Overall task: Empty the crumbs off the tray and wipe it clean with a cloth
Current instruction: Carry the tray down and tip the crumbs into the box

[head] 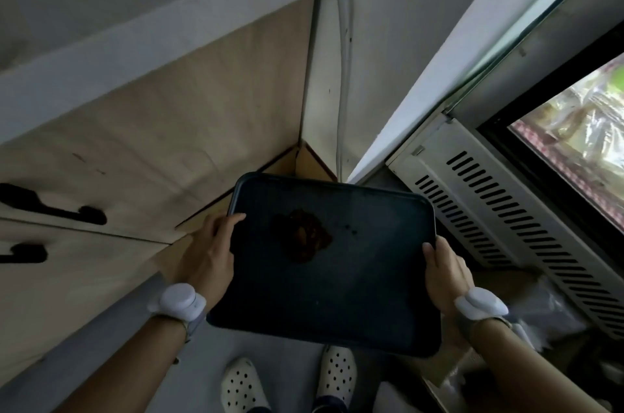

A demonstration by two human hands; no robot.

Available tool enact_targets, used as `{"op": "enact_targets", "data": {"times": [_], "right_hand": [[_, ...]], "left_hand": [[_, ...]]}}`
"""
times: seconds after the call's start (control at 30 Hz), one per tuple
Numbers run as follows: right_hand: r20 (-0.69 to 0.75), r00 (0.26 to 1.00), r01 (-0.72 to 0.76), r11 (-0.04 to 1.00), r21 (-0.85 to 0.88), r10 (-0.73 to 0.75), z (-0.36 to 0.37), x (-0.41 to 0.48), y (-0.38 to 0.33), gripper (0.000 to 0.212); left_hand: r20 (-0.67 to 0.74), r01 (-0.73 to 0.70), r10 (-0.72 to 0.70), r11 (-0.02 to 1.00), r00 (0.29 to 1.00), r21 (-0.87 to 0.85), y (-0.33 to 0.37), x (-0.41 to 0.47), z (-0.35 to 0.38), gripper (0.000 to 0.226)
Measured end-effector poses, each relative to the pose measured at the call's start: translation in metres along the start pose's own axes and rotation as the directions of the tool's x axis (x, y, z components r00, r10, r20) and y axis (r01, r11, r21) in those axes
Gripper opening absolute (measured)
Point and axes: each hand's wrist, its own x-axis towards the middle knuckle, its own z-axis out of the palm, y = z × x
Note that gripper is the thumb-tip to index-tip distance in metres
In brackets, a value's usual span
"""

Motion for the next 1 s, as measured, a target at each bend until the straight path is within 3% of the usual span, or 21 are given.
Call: {"op": "enact_targets", "data": {"times": [0.27, 0.5, 0.6, 0.8, 1.0], "right_hand": [[-0.005, 1.0, -0.027, 0.994, 0.108, 0.028, 0.038, 0.02, 0.007, 0.024], [-0.036, 0.999, -0.019, 0.983, 0.182, 0.026, 0.051, 0.032, 0.006, 0.033], [-0.062, 0.998, -0.02, 0.985, 0.174, 0.032, 0.055, 0.038, 0.004, 0.033], [-0.091, 0.993, -0.057, 0.986, 0.159, 0.072, 0.06, 0.048, 0.001, 0.03], [-0.146, 0.982, -0.082, 0.961, 0.263, 0.124, 0.059, 0.04, -0.005, 0.031]], "left_hand": [[-0.03, 0.006, -0.007, 1.0, 1.0, -0.004, -0.028, 0.01, 0.037, 0.074], [0.053, 0.017, -0.015, 0.999, 0.998, -0.04, -0.054, 0.025, 0.065, 0.078], [0.094, 0.09, -0.087, 0.995, 0.992, -0.032, -0.063, 0.025, 0.078, 0.08], [0.287, 0.191, -0.181, 0.982, 0.941, -0.007, -0.066, 0.009, 0.096, 0.068], [0.507, 0.16, -0.188, 0.982, 0.841, 0.098, -0.06, -0.012, 0.111, 0.075]]}}
